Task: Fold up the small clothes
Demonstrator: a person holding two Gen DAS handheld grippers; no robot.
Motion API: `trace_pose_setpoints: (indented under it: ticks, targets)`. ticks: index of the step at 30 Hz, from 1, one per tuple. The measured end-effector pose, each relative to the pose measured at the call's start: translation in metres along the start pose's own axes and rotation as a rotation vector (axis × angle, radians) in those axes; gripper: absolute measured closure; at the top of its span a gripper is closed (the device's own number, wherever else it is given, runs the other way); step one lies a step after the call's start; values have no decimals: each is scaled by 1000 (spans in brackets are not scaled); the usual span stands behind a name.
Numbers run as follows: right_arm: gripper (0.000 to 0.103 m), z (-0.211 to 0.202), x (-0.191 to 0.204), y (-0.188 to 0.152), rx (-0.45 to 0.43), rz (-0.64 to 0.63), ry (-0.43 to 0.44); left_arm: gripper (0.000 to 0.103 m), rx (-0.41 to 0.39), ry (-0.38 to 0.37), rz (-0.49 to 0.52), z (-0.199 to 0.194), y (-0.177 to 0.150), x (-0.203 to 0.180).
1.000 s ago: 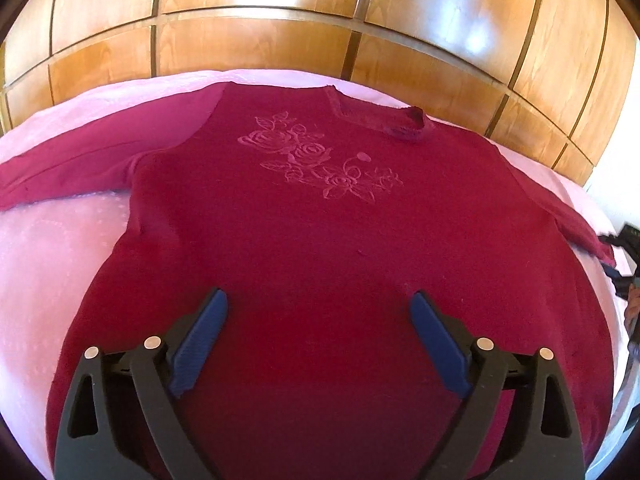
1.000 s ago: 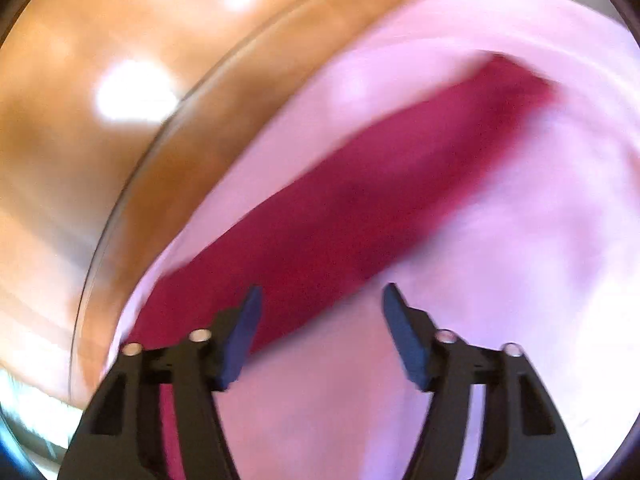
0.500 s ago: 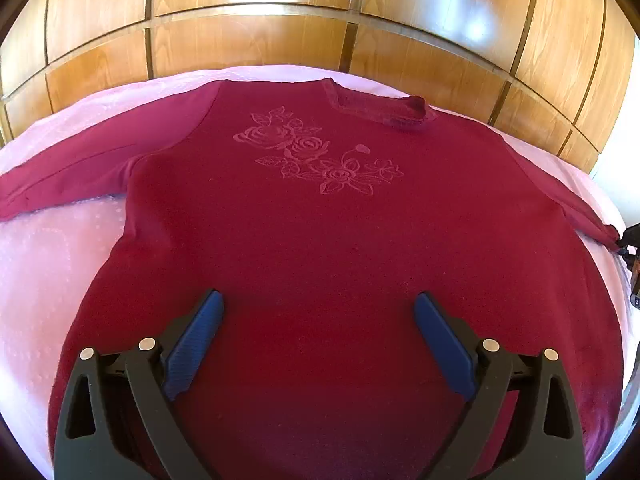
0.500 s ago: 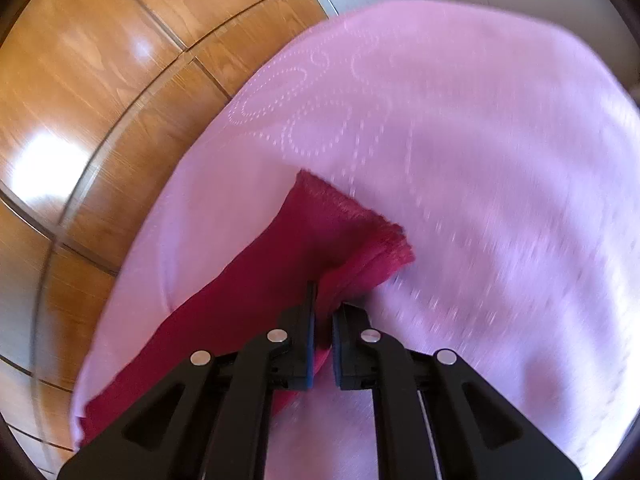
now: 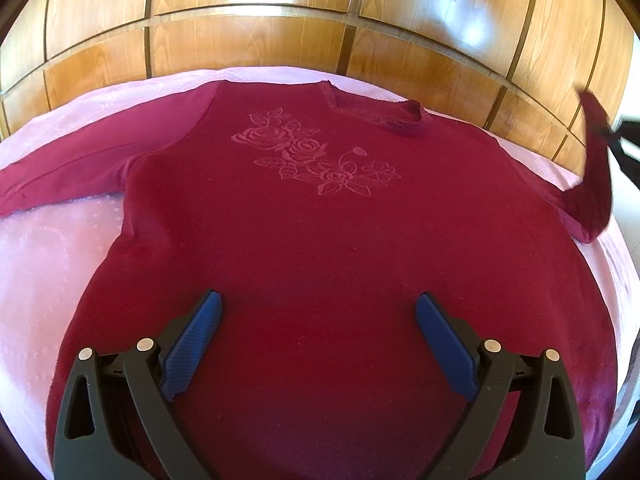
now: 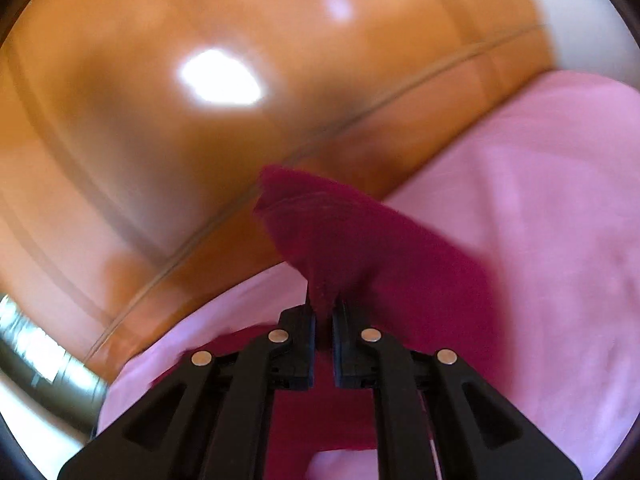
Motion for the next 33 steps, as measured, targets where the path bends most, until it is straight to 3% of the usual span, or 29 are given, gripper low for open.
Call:
trace_pose_setpoints:
  ticks: [9, 11, 12, 13, 14, 17, 20, 25, 29, 31, 33]
  targets:
    - [96, 140, 146, -114, 323, -141, 230, 5, 8, -26, -9, -1, 0, 1]
    - [88, 151, 166, -125, 357, -157, 270, 5, 36, -20, 12, -1, 0, -1]
    - [63, 151, 175, -130, 361, -168, 290, 5, 44, -24, 14, -1, 2, -1]
    - [45, 146, 179, -132, 355, -172, 308, 5, 45, -41, 4, -3, 4, 0]
    - [44, 141, 181, -131, 342, -177, 316, 5, 45, -55, -7, -4, 7, 2]
    - [42, 124, 170, -128, 318, -167, 317, 6, 44, -67, -40, -6, 19, 11]
    - [37, 97, 131, -122, 283, -138, 263, 24, 47, -87, -80, -5, 40, 18]
    - [31, 44, 59, -127, 242, -47, 147, 24, 55, -109, -112, 16, 80, 20]
    - [28, 11, 4, -125, 214, 60, 82, 24, 106, -157, -144, 47, 101, 12]
    - [27, 6, -6, -123, 206, 95, 76, 36, 151, -195, -170, 67, 107, 3]
    - [25, 7, -12, -122, 200, 137, 95, 63, 180, -208, -173, 80, 110, -5]
Point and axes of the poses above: each gripper's, at about its wrist camera, not at the fingertips, and z roughly the way its jaws point, x to its left, y to its top, the point moved 7 cm from there along z, roughly the way its jaws point, and after that the axes turned 10 degrees about y, right-handed, at the moved point
